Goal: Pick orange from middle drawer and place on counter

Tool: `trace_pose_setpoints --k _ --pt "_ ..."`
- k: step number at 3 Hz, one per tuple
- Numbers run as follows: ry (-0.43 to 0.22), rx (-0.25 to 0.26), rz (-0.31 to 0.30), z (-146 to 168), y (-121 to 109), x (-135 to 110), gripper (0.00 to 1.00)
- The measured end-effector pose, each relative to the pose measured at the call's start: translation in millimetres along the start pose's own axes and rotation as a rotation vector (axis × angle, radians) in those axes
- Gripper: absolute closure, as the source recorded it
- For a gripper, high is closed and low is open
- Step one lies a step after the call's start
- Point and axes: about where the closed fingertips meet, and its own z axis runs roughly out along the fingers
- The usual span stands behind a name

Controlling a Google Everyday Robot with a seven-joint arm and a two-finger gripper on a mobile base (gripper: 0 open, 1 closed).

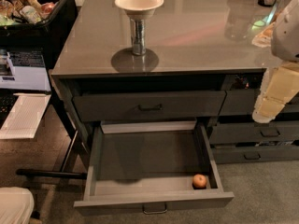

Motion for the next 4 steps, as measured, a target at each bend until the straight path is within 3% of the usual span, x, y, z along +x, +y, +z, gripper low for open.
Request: trace_pose_setpoints --k 1,2,4 --pt "0.0 0.0 0.0 0 0 0 0.0" --pt "-0.034 0.029 -0.024 14 0 15 0.0" --pt "-0.13 0.051 -0.082 121 39 75 0.0"
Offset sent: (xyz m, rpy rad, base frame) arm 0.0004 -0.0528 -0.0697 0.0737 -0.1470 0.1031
